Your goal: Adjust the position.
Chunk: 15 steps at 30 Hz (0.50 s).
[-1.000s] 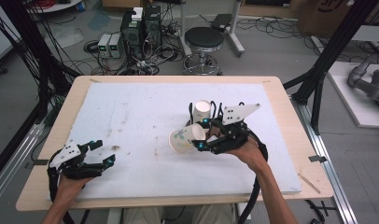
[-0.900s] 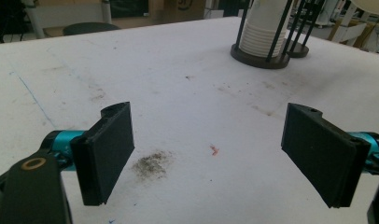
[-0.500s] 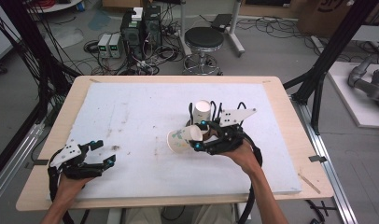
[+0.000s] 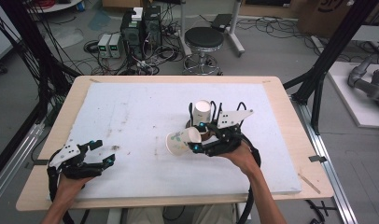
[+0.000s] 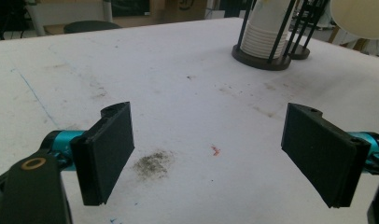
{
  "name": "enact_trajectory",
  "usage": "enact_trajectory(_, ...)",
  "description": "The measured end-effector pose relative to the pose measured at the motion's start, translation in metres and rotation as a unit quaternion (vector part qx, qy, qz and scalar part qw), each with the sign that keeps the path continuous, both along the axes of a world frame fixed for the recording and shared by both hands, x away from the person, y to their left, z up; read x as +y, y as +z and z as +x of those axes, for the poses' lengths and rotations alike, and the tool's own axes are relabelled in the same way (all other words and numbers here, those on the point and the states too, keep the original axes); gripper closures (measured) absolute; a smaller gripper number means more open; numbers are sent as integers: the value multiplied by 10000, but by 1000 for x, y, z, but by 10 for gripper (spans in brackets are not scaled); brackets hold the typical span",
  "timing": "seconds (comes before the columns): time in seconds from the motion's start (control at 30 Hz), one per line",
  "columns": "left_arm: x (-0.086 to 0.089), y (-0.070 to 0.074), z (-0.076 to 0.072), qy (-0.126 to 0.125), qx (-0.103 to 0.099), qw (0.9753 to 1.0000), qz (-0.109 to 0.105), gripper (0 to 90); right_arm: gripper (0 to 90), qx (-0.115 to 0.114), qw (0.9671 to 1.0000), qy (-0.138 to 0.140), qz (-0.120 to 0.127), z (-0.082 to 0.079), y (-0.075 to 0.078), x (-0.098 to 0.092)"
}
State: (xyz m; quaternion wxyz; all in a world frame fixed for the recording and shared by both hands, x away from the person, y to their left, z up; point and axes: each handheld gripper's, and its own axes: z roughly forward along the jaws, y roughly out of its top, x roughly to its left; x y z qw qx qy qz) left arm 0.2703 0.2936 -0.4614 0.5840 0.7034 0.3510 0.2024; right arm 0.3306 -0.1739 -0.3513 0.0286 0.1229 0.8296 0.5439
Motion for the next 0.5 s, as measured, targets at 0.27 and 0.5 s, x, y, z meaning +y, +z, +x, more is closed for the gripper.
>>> enact_trajectory(0.27,1,0,-1,16,-34,10000,-32,169,367,-10,10000,-28,45,4,-2,-1)
enact_trajectory(0.5,-1,4,3,-325,-21,9995,11,167,367,40,10000,0,72,6,-3,-1)
